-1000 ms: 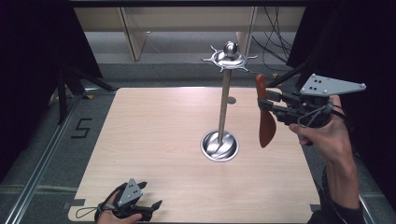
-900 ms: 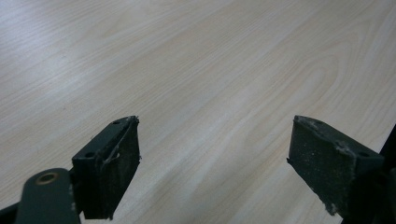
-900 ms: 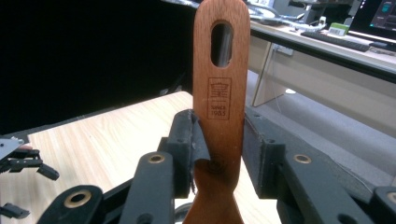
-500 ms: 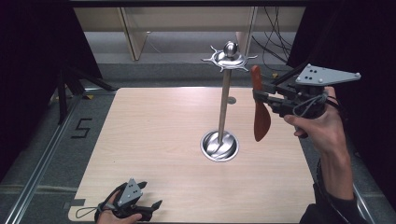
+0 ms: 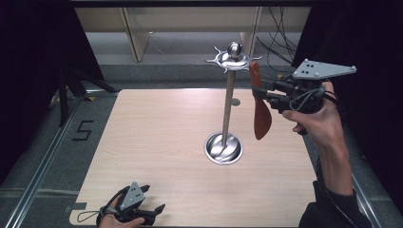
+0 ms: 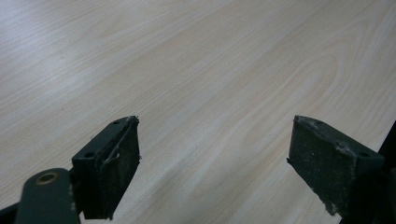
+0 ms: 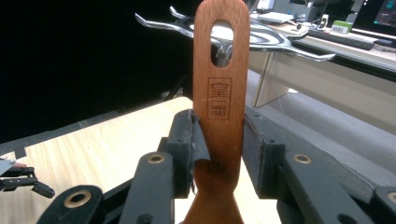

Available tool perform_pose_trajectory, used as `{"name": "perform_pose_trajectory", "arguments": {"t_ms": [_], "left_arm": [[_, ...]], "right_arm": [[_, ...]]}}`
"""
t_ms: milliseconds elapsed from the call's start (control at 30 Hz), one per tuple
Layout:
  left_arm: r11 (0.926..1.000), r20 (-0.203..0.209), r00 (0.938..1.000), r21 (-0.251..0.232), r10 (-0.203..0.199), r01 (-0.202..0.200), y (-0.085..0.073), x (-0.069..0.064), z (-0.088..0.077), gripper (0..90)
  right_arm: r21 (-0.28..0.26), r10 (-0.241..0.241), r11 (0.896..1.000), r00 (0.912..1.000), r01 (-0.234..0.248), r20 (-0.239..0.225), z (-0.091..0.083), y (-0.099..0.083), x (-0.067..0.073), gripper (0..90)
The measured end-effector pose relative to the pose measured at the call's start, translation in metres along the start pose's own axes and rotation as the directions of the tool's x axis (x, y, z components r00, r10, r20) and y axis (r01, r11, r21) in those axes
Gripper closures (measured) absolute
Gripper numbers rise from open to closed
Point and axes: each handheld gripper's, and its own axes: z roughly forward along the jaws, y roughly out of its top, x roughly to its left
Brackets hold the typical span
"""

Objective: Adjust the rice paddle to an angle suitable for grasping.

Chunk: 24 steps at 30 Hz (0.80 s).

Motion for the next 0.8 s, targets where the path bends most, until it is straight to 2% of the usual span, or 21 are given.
{"name": "perform_pose_trajectory", "arguments": {"t_ms": [100,133,233,267,333,400,467,500,533,567,600,633,667,700,767,800], "left_arm": [[0.9995,0.007,0.9998,-0.023,-0.019,0.019,0.0,-0.002,0.001,15.7],[0.9997,0.007,0.9999,-0.024,0.011,-0.011,0.001,0.0,0.001,15.7],[0.9997,0.007,1.0,-0.024,0.007,-0.007,0.001,0.0,0.001,15.7],[0.9997,0.008,0.9998,-0.018,0.016,-0.016,0.001,0.0,0.0,15.7],[0.9997,0.007,0.9999,-0.024,0.01,-0.009,0.001,0.0,0.001,15.7],[0.9997,0.007,0.9999,-0.023,0.011,-0.011,0.001,0.0,0.001,15.7],[0.9993,-0.002,0.9993,-0.004,0.036,-0.036,0.001,0.002,-0.001,15.7],[0.9996,0.006,0.9999,-0.025,0.011,-0.011,0.001,0.0,0.001,15.7],[0.9997,0.007,0.9999,-0.023,0.008,-0.008,0.001,0.0,0.001,15.7],[0.9997,0.009,0.9999,-0.024,0.008,-0.008,0.001,0.0,0.001,15.7],[0.9995,0.003,0.9996,-0.014,0.029,-0.028,0.001,0.001,0.0,15.7],[0.9992,-0.001,0.9992,-0.003,0.039,-0.039,0.001,0.002,-0.001,15.7],[0.9992,-0.001,0.9992,-0.005,0.04,-0.04,0.001,0.002,-0.001,15.7],[0.9991,-0.001,0.9991,-0.004,0.042,-0.042,0.001,0.002,-0.001,15.7],[0.9996,0.007,0.9999,-0.024,0.013,-0.013,0.001,0.0,0.001,15.7],[0.9995,0.001,0.9995,-0.006,0.03,-0.03,0.001,0.001,0.0,15.7]], "right_arm": [[0.006,-0.004,1.0,1.0,0.004,0.002,0.004,0.001,-0.001,67.1],[0.013,0.004,1.0,1.0,-0.004,-0.001,0.005,0.001,-0.001,67.1],[0.02,0.012,1.0,0.9998,-0.012,-0.013,0.009,0.001,-0.001,67.1],[0.016,0.0,1.0,1.0,0.0,-0.005,0.01,0.001,-0.003,67.1],[0.025,0.016,1.0,0.9998,-0.016,-0.009,0.011,0.0,-0.002,67.1],[0.024,0.012,1.0,0.9999,-0.012,-0.006,0.013,0.001,-0.004,67.1],[0.027,0.016,1.0,0.9999,-0.016,-0.004,0.015,0.0,-0.005,67.0],[0.033,0.029,0.999,0.9995,-0.029,-0.008,0.015,0.0,-0.004,67.0],[0.027,0.027,0.999,0.9996,-0.027,-0.008,0.016,0.0,-0.005,67.0],[0.026,0.023,0.999,0.9997,-0.023,-0.012,0.017,-0.001,-0.006,67.0],[0.031,0.033,0.999,0.9993,-0.032,-0.017,0.018,-0.001,-0.005,67.0],[0.03,0.017,0.999,0.9998,-0.017,-0.008,0.018,-0.002,-0.006,67.0],[0.031,0.04,0.999,0.9991,-0.04,-0.015,0.018,-0.003,-0.005,67.0],[0.027,0.025,0.999,0.9996,-0.024,-0.01,0.018,-0.004,-0.006,67.0],[0.028,0.038,0.999,0.9989,-0.038,-0.025,0.018,-0.006,-0.006,67.0],[0.025,0.039,0.999,0.9988,-0.039,-0.028,0.018,-0.007,-0.006,67.0]]}}
